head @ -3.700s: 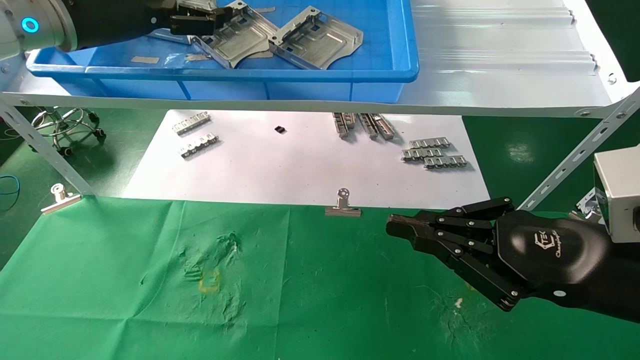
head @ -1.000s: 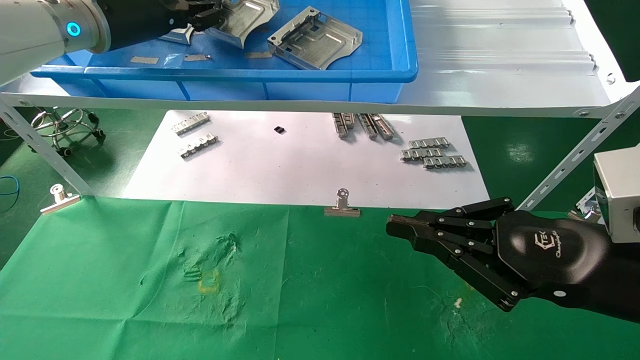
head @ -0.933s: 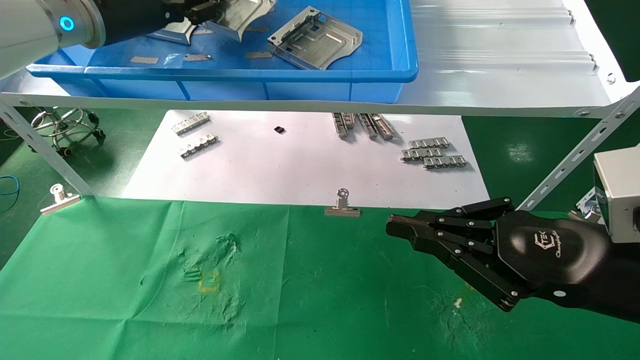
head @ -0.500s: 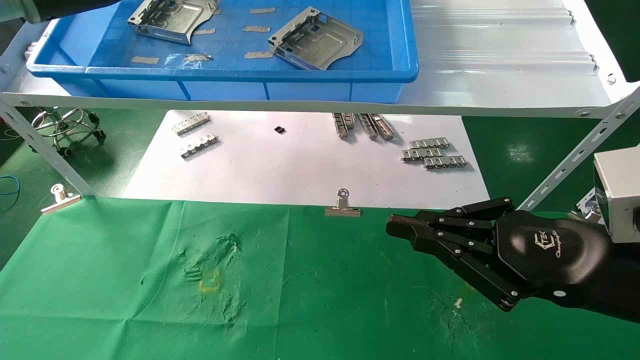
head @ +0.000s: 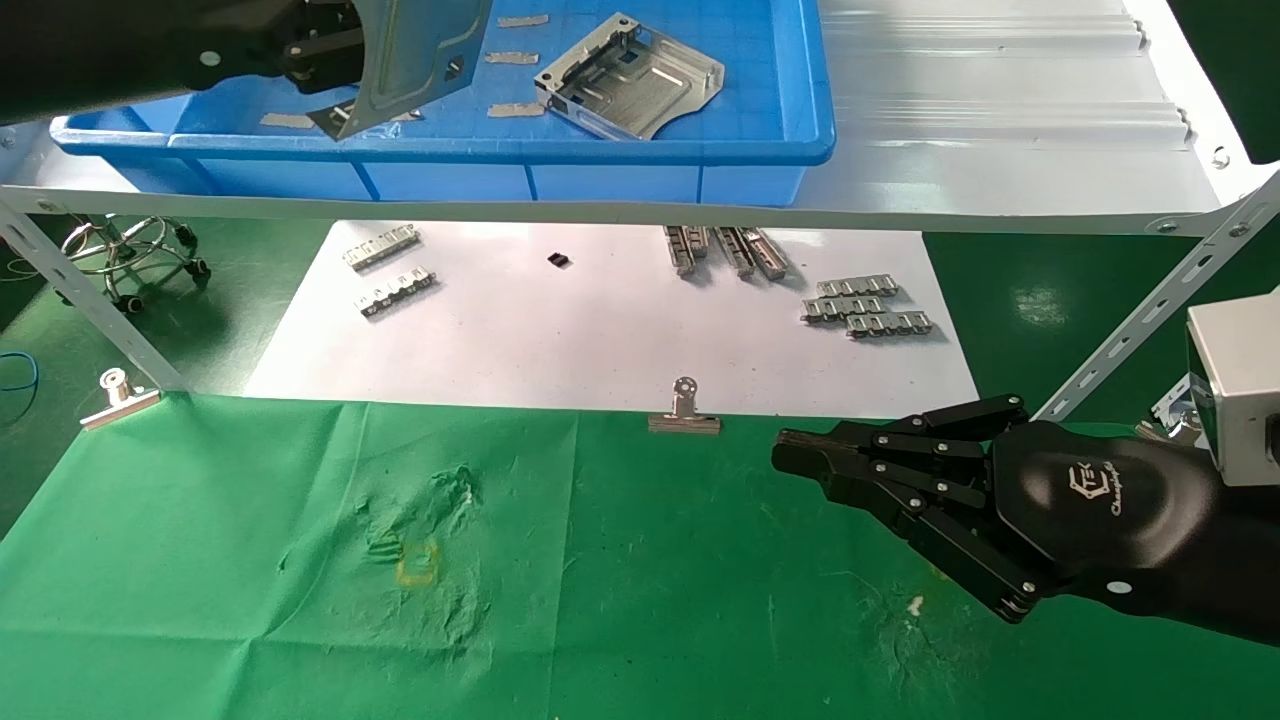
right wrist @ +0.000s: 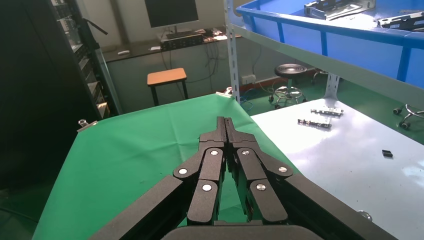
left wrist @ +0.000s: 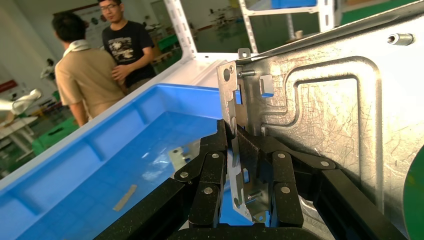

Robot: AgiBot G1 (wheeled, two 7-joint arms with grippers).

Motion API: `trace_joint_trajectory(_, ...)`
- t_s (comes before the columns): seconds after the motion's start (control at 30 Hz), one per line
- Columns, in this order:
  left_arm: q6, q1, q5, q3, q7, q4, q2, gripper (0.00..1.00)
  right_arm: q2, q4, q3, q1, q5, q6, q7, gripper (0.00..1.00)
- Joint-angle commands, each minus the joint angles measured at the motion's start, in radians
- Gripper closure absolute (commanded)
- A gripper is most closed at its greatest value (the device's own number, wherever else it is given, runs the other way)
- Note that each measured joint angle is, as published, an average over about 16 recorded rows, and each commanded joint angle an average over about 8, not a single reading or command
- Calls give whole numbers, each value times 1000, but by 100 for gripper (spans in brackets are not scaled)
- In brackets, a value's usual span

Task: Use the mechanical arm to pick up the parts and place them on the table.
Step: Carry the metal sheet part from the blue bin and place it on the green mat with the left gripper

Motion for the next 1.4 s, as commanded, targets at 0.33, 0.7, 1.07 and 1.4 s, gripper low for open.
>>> trace_joint_trajectory(0.33, 77, 71, -44, 22, 87, -141, -84, 100, 0, 0, 0, 0, 0, 0, 0, 100)
trace_joint_trajectory(0.7, 75, 257, -264, 142, 36, -552, -251, 100, 0, 0, 0, 0, 0, 0, 0, 100)
trace_joint_trajectory(1.07, 70, 335, -308, 326, 92, -718, -339, 100, 0, 0, 0, 0, 0, 0, 0, 100)
trace_joint_trajectory(1.4, 9, 356, -223, 434, 195, -686, -354, 100, 0, 0, 0, 0, 0, 0, 0, 100)
